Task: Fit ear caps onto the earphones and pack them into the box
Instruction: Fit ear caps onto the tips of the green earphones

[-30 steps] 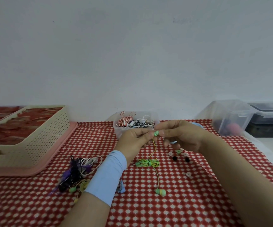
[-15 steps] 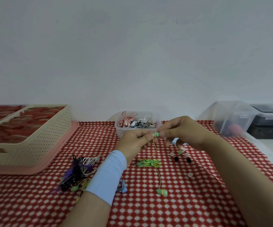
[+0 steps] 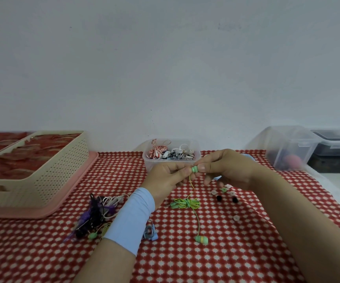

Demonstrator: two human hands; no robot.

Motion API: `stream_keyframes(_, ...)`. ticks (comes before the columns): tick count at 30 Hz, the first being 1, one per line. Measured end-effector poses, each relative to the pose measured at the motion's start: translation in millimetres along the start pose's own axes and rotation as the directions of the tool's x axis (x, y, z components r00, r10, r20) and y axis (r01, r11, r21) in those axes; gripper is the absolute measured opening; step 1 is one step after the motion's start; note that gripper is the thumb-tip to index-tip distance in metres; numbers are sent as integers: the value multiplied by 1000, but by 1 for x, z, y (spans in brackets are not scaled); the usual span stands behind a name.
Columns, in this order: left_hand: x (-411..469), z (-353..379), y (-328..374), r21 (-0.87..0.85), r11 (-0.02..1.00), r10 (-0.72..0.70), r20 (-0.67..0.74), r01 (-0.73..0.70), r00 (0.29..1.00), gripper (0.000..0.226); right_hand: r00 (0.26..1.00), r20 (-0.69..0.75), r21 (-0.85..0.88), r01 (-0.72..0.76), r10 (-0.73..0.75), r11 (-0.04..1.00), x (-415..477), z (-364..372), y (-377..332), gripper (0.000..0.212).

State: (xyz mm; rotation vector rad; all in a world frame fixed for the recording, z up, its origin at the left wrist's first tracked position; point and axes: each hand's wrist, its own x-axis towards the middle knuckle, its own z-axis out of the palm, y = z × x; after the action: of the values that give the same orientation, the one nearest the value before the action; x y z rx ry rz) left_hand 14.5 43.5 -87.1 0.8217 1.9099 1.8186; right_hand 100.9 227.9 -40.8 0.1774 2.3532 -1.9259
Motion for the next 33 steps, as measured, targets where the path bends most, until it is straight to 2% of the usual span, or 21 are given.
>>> stream_keyframes(9,-2,2,0,-32,999,15,8,-15,1000,15,999,-31,-7,-40,40,999,1,2,-1,13)
stream_keyframes(16,-1,3,0,-59,998,-22,-19,20,1000,14,985,-124,-97,111,-123,989,0,8,-3,5)
stream_keyframes(19,-4,3,3,-161,986,-26,23,30,999,14,997,-48,25,63,-61,998,1,8,-2,7)
stream_keyframes(21,-5,3,3,-152,988,-19,55,27,998,14,1000,3,53,-1,1,999,0,6,-2,8)
stream_keyframes(24,-5,5,2,-133,991,-23,42,29,999,14,1000,-17,17,-12,12,1000,-1,4,-1,8)
stream_keyframes(27,-3,8,4,-204,977,-63,-20,58,998,16,985,-130,-21,110,-112,994,-2,8,-4,6)
stream_keyframes(29,-3,11,5,-259,962,-103,-36,90,994,18,961,-192,-116,180,-200,977,-2,11,-8,5)
stream_keyframes(33,-3,11,7,-330,932,-172,-32,152,985,15,941,-206,-327,192,-268,925,-2,15,-16,7)
